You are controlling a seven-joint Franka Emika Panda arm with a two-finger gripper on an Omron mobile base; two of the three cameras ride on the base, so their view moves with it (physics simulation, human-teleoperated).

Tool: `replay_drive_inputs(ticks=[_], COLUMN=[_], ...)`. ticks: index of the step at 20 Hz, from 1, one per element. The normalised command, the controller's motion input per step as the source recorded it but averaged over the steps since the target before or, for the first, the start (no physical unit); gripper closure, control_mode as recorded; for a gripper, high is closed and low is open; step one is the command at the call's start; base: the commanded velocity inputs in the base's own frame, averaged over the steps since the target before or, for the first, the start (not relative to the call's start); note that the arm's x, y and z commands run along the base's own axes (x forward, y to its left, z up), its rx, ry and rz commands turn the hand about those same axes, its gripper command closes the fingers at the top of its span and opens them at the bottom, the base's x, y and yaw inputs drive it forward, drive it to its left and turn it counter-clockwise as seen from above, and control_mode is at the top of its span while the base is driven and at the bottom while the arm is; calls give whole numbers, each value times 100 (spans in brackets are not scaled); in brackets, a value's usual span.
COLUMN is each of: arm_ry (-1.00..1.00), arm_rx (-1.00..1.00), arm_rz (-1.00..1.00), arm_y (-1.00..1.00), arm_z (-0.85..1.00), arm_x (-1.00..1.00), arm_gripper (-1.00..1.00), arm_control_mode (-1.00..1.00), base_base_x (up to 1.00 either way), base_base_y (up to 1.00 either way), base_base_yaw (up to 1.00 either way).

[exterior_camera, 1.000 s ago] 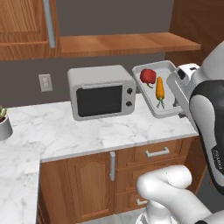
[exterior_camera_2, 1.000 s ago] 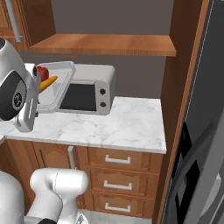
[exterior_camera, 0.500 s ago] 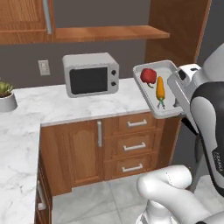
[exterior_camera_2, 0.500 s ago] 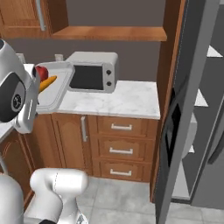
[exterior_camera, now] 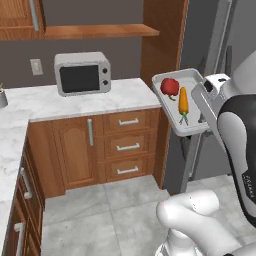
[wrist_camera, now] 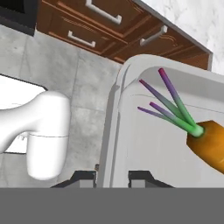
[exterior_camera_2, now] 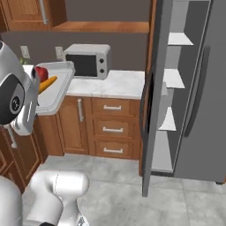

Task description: Take the carrot and bell pepper out of the freezer and place them in the tupperware container on the counter. Then put the tupperware containing the vegetables back in the freezer.

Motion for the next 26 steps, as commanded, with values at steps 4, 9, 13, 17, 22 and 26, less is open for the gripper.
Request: replay_drive_inputs(ticks=[4, 9, 13, 17, 22, 26], arm_ry=[0, 0, 0, 0, 0, 0], arm_rx=[0, 0, 0, 0, 0, 0], arm_rz=[0, 0, 0, 0, 0, 0], arm_y=[0, 0, 0, 0, 0, 0], arm_z=[0, 0, 0, 0, 0, 0], arm_x=[0, 0, 0, 0, 0, 0], arm_gripper=[100, 100, 100, 100, 100, 100], arm_control_mode=[100, 100, 100, 100, 100, 100], base_base_x=[-7, 27, 44, 36, 35, 42], base_base_y=[-60, -66, -76, -72, -62, -56], base_base_yaw=[-2, -3, -2, 0, 0, 0])
